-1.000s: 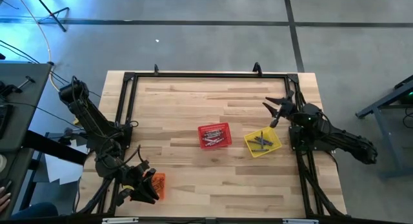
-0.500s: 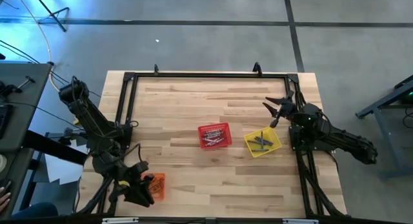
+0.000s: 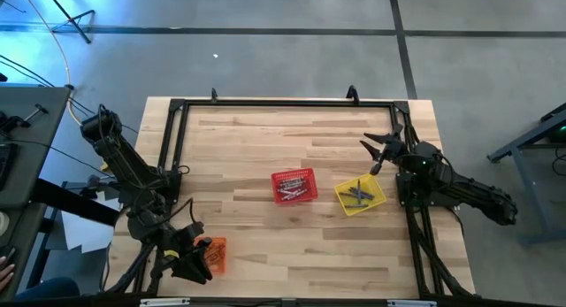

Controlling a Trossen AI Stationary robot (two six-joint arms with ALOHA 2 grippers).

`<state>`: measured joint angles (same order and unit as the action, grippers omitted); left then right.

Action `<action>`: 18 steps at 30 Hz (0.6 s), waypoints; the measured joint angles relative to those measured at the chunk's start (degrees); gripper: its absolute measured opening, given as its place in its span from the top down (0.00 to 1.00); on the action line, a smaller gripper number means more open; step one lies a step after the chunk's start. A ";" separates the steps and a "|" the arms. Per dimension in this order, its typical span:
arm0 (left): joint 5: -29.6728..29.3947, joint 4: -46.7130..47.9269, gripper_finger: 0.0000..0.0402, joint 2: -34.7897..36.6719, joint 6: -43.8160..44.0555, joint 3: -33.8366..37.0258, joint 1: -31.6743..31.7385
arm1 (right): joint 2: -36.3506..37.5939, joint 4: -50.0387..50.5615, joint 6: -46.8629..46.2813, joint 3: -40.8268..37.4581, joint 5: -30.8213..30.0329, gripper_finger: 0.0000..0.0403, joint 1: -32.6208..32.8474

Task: Sort crayons
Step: Return to Home Position

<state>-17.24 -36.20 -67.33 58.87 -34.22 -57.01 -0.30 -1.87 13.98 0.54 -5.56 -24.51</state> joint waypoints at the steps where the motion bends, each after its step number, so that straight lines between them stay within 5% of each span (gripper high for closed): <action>1: -0.02 0.04 0.75 0.00 -0.01 0.00 0.00 | 0.00 0.00 0.00 0.00 -0.02 0.72 0.00; 15: -0.28 -0.77 0.75 0.00 0.00 0.00 0.05 | 0.00 0.00 0.00 -0.02 -0.02 0.72 0.00; 18: -4.43 -2.83 0.75 0.45 -1.39 -0.02 0.59 | -0.01 0.00 0.01 -0.02 -0.02 0.72 0.00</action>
<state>-21.67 -39.04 -66.88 57.48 -34.24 -56.43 -0.31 -1.87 13.99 0.51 -5.58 -24.51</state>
